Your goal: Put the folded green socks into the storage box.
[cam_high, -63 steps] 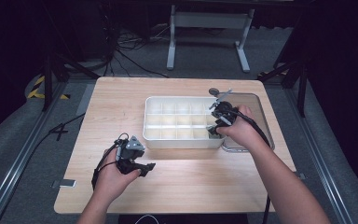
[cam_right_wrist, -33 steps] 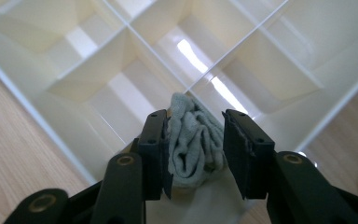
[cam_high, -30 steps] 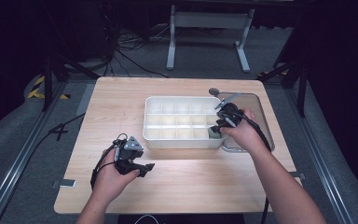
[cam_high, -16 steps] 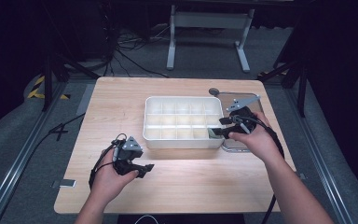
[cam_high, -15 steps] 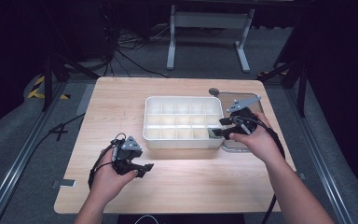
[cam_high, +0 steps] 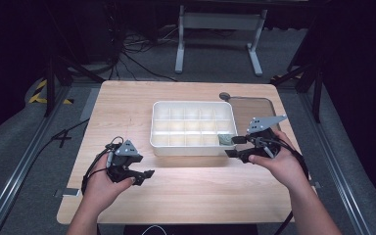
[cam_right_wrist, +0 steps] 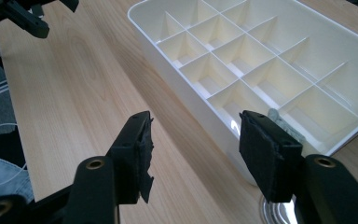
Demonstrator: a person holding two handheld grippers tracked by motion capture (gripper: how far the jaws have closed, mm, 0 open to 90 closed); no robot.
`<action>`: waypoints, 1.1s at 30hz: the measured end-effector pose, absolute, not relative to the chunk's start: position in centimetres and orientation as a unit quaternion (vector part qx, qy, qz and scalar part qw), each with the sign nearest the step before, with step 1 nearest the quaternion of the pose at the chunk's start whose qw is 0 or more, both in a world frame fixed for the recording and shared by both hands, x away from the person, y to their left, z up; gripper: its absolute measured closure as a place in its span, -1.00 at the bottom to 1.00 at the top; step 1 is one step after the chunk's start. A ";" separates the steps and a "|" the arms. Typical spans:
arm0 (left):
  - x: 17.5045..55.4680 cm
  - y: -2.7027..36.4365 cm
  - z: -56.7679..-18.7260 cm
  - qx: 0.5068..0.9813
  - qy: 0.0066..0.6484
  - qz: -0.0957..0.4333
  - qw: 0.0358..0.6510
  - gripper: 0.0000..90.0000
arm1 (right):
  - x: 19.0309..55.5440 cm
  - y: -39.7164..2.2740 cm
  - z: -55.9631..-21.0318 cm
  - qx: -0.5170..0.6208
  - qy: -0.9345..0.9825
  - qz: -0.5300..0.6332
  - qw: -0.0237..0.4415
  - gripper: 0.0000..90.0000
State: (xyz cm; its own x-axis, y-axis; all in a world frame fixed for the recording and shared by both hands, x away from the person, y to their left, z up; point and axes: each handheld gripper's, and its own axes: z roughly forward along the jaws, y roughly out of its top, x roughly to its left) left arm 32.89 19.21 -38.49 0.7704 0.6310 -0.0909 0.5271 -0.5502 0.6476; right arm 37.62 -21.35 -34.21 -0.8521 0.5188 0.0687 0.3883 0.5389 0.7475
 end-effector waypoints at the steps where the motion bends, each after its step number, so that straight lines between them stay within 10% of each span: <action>1: 32.8 19.2 -38.5 0.877 0.332 0.075 0.340 -0.24 | 37.4 -21.4 -34.3 0.263 0.871 0.407 0.080 -0.01; 33: 32.5 17.5 -39.3 0.905 0.302 0.020 0.298 -0.38 | 33.9 -19.5 -41.8 0.213 0.915 0.343 0.024 -0.15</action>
